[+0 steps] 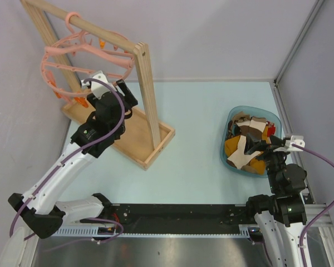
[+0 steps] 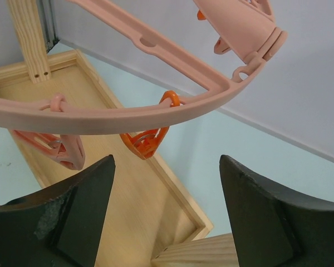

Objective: Clip the socks to the hanger
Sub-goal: Pick up the clamp from the hanger.

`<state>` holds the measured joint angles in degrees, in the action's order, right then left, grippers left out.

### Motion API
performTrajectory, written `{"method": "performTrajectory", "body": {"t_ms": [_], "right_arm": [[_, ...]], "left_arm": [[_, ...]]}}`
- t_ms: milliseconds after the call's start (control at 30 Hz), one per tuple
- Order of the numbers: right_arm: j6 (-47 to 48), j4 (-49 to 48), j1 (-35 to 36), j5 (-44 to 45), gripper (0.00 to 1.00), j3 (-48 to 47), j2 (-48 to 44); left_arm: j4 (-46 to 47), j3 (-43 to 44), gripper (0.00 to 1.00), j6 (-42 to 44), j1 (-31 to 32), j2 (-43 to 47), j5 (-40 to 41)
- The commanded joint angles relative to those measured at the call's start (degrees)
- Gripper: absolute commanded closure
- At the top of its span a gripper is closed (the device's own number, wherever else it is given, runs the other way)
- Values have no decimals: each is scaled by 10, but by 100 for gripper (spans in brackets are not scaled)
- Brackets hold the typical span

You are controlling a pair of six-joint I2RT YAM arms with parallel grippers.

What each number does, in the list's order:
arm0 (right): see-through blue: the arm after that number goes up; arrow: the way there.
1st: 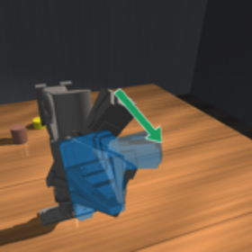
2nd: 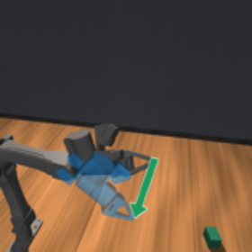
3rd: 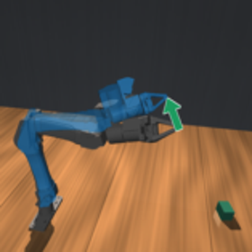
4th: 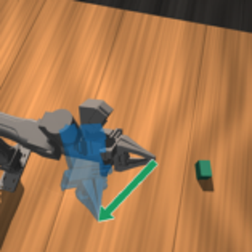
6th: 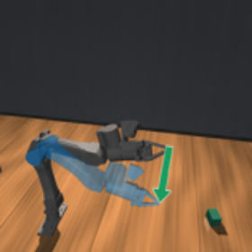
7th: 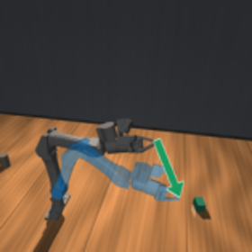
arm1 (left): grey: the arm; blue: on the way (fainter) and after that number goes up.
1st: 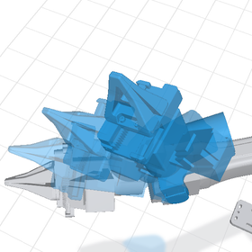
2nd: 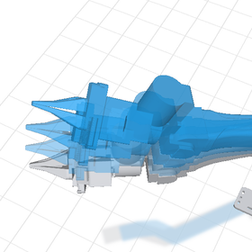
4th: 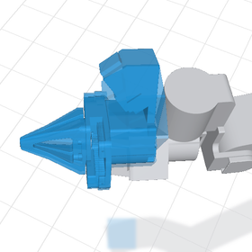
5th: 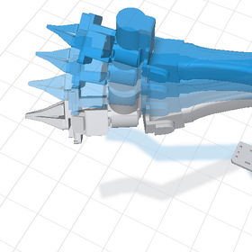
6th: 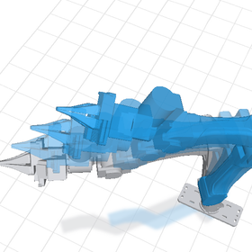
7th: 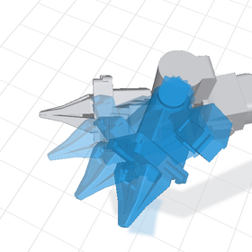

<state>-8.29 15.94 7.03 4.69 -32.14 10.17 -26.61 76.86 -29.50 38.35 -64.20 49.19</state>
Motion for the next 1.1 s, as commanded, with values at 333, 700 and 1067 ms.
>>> {"method": "performTrajectory", "body": {"t_ms": [333, 700, 1067], "right_arm": [[7, -16, 4, 1, 1, -12, -2], [8, -15, 7, 1, 0, -13, -4], [9, -14, 6, -3, 0, -13, -2]], "left_arm": [[93, -25, 23, 39, 0, -13, 90], [101, -23, 28, 40, -17, -29, 91], [97, -22, 38, 40, -35, -28, 65]]}}
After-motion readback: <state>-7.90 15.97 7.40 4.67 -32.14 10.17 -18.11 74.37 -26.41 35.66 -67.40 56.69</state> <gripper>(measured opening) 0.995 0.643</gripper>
